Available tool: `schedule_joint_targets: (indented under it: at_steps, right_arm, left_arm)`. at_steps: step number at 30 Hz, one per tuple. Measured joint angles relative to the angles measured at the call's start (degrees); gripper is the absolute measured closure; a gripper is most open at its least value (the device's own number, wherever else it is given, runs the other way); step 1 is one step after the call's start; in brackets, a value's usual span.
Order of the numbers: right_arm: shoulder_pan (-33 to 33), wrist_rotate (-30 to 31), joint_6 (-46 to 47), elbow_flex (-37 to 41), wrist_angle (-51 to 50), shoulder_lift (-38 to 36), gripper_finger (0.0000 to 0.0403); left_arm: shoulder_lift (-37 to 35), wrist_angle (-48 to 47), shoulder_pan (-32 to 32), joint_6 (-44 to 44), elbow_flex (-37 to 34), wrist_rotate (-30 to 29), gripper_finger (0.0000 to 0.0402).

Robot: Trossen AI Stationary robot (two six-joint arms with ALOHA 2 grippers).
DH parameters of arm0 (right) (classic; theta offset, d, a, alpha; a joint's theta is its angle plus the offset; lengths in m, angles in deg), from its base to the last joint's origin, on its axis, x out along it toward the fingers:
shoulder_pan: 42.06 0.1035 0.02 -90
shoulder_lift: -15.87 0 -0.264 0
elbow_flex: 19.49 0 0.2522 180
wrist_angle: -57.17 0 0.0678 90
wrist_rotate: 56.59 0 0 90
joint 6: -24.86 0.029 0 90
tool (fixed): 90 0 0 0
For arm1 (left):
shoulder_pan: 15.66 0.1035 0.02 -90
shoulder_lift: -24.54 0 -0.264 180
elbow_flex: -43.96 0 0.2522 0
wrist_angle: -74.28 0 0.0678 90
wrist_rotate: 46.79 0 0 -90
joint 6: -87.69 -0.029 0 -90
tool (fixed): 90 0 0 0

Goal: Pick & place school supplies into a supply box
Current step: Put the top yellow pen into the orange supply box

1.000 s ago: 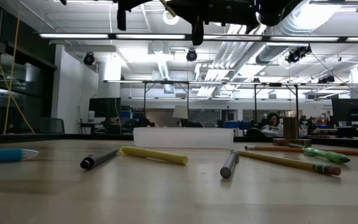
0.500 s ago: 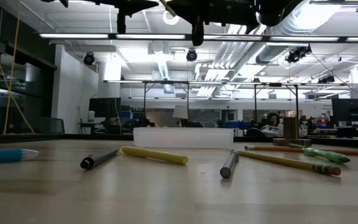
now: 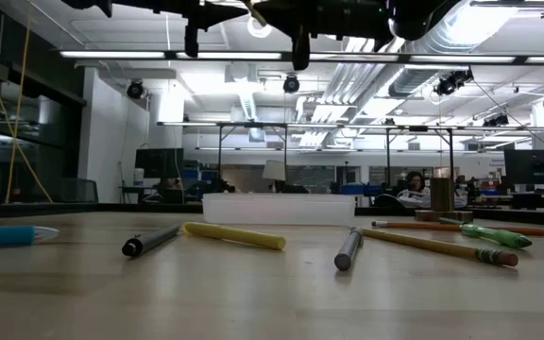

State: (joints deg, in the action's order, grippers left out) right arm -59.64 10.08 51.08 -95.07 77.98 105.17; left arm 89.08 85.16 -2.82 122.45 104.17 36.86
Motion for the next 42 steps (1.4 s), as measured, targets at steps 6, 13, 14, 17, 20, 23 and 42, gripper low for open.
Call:
schedule_joint_targets:
  at_steps: [6, 13, 14, 17, 20, 23, 42]
  right_arm:
    - [0.4, 0.3, 0.0, 0.0, 0.0, 0.0, 0.0401]
    - [0.4, 0.0, 0.0, 0.0, 0.1, 0.0, 0.0397]
    - [0.4, 0.0, 0.0, 0.0, 0.1, 0.0, 0.0397]
    - [0.4, 0.1, 0.0, 0.0, 0.0, 0.0, 0.0397]
    - [0.4, 0.1, 0.0, 0.0, 0.0, 0.0, 0.0396]
    - [0.4, 0.1, 0.0, 0.0, 0.0, 0.0, 0.0396]
    - [-1.2, -4.0, 0.8, 0.0, 0.0, 0.0, 0.0364]
  left_arm:
    - [1.4, 1.5, 0.0, -0.1, 0.0, 0.0, 0.0284]
    - [1.4, 2.6, 0.0, -2.5, 0.0, 0.7, 0.0289]
    - [1.4, 2.6, 0.0, -2.5, 0.0, 0.7, 0.0295]
    - [1.4, 2.7, 0.0, -3.2, 0.0, 0.9, 0.0328]
    - [1.4, 2.8, 0.0, -3.5, 0.0, 1.0, 0.0368]
    - [1.4, 2.8, 0.0, -3.6, 0.0, 1.1, 0.0371]
    - [1.4, 2.6, 0.0, -6.0, 0.0, 0.9, 0.0370]
